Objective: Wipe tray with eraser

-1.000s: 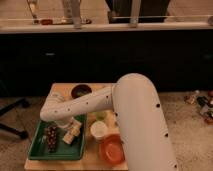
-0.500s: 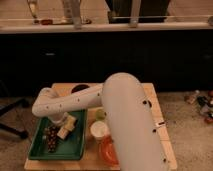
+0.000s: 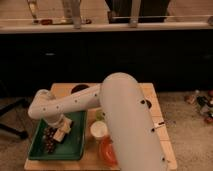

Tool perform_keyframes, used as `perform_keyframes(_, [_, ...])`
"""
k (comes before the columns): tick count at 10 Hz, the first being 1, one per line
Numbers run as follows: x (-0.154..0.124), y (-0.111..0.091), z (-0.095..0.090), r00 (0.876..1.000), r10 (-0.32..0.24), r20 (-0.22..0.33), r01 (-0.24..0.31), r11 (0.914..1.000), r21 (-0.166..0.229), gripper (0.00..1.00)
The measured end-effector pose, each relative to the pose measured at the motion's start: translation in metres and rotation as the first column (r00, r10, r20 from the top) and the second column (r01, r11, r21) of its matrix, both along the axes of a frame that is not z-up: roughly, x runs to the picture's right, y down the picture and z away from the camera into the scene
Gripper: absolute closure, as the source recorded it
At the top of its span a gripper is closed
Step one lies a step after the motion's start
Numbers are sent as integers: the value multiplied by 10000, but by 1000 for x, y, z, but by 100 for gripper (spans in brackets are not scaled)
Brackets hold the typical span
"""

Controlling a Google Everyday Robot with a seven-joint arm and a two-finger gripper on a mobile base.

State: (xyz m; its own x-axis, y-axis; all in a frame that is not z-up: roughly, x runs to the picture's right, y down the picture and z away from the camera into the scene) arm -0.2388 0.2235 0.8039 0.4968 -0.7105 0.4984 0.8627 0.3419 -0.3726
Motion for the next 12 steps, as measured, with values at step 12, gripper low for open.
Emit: perform_keyframes(12, [56, 10, 3, 9957, 626, -685, -653, 9971, -379, 100])
